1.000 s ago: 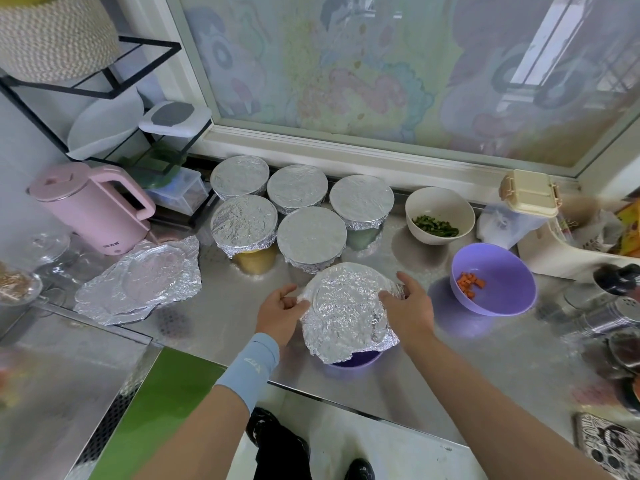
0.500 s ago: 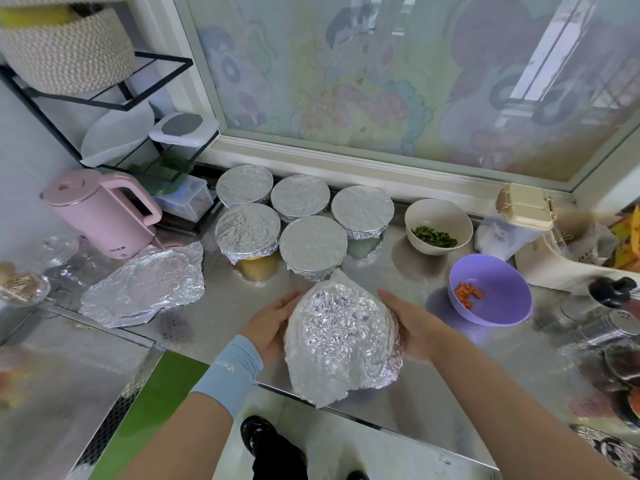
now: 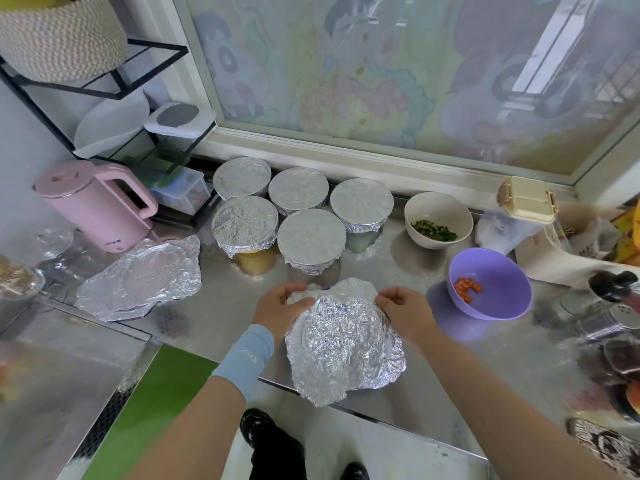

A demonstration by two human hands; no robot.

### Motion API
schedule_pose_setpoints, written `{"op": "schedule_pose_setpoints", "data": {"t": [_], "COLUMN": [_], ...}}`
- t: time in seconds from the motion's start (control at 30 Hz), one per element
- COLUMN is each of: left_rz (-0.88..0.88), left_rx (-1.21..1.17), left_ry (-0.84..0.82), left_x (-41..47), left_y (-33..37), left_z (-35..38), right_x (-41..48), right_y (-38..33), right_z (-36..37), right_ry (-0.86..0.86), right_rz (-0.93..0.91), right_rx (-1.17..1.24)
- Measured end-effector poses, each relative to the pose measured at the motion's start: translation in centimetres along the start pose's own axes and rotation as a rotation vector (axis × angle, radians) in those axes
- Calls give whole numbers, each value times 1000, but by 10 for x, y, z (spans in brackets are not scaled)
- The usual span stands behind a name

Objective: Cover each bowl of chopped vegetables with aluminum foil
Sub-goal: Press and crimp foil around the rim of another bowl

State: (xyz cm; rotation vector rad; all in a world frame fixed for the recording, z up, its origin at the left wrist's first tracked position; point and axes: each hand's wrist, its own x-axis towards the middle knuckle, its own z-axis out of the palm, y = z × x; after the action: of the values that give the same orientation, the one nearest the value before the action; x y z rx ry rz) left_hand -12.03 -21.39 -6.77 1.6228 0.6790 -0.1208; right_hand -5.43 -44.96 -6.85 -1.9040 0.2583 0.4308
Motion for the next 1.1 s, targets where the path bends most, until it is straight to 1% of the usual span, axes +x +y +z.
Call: {"op": "schedule_pose_setpoints", "data": {"t": [0.07,0.1,0.13,0.17,0.23,0.27,0.3,0.33,0.37,0.43,0.5,0.63,0.67,0.7,0.73,0.77,0.8,0.83,0.87,0.9,0.93,0.97,1.1], "left_rz": [90,139,203,293,529,639,712,749,747,715,698,611,608,607,603,604,610,617,620,623,631,646,756], "left_rx": [37,92,219,409,741,829,890,945,1011,1128,1175,1196,1215,1233,1246,1252,1253,1249,1247,1247,1241,1222,1080], "left_ry": [41,68,109,175,270,244,164,78,7,-35,-29,-156,-169,-178,-179,-175,-164,-151,-143,-140,-138,-138,-162], "left_x": [1,3,4,6,5,2,-1,-6,-7,-9,-11,-15,-17,-18,-19,-19,-20,-20,-21,-22,-23,-24,-23], "left_y": [2,2,2,-1,-9,-14,-18,-23,-31,-46,-52,-49,-47,-45,-45,-46,-46,-47,-47,-47,-47,-48,-55], "left_z": [8,10,12,14,21,26,32,39,45,52,55,55,55,56,56,57,57,58,58,59,59,59,50], "right_x": [2,3,4,6,9,10,12,13,13,16,19,29,29,28,26,22,17,13,11,10,10,11,11], "right_y": [0,1,2,5,7,9,11,13,15,19,20,27,29,29,30,29,28,28,30,34,38,43,47], "right_z": [4,6,7,9,11,13,15,18,19,21,22,25,27,27,28,28,28,29,31,33,33,34,29], "right_ry": [75,106,132,153,179,183,184,186,192,207,217,196,193,218,267,309,310,256,161,55,-31,-82,-134], "right_rz": [-42,-52,-66,-76,-97,-100,-101,-101,-98,-78,-49,34,40,-7,-131,-312,-495,-631,-696,-692,-645,-588,-392], "right_rx": [-35,-49,-63,-80,-121,-142,-162,-174,-182,-169,-147,-172,-195,-261,-361,-466,-567,-658,-728,-768,-765,-726,-419]}}
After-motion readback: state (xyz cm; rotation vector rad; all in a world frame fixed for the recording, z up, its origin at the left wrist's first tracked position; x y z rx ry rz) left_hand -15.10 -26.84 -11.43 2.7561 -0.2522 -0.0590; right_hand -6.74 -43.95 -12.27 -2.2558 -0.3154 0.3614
